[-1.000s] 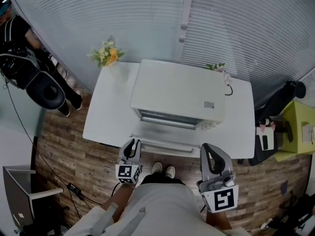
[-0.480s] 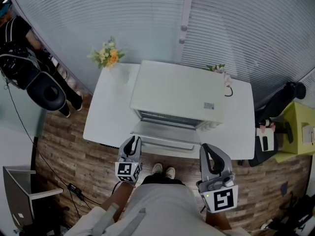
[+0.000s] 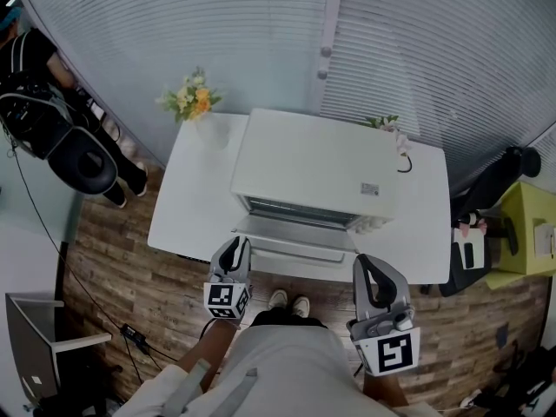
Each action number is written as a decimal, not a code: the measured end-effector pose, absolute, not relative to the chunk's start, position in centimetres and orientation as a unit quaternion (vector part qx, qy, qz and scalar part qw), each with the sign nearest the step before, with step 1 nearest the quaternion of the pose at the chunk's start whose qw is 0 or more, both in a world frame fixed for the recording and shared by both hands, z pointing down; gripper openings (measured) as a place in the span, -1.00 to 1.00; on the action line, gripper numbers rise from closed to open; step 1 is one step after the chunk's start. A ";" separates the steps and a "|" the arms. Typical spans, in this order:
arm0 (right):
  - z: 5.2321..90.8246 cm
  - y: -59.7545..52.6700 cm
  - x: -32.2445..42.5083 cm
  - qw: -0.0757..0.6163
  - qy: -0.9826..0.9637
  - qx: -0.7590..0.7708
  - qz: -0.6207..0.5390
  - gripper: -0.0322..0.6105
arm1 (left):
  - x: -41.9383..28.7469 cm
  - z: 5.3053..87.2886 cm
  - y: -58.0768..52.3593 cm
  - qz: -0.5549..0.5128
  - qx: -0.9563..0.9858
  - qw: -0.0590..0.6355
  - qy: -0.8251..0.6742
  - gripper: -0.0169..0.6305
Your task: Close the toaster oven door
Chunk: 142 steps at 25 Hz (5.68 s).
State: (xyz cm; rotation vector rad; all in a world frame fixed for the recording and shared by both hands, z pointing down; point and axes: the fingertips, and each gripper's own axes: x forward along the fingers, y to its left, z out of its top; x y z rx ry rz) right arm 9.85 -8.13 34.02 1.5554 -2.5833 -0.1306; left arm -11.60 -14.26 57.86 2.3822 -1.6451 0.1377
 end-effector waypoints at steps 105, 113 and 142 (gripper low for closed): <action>34.0 -10.4 11.1 0.075 -0.857 0.506 -0.061 -0.89 | -6.3 35.8 -14.2 -0.036 0.869 0.025 -0.492 -0.73; 33.6 -10.4 11.3 0.078 -0.856 0.507 -0.064 -0.89 | -5.4 34.0 -12.9 -0.043 0.876 0.022 -0.479 -0.76; 33.3 -10.2 10.4 0.078 -0.859 0.501 -0.070 -0.89 | -4.9 34.2 -12.1 -0.041 0.881 0.022 -0.471 -0.83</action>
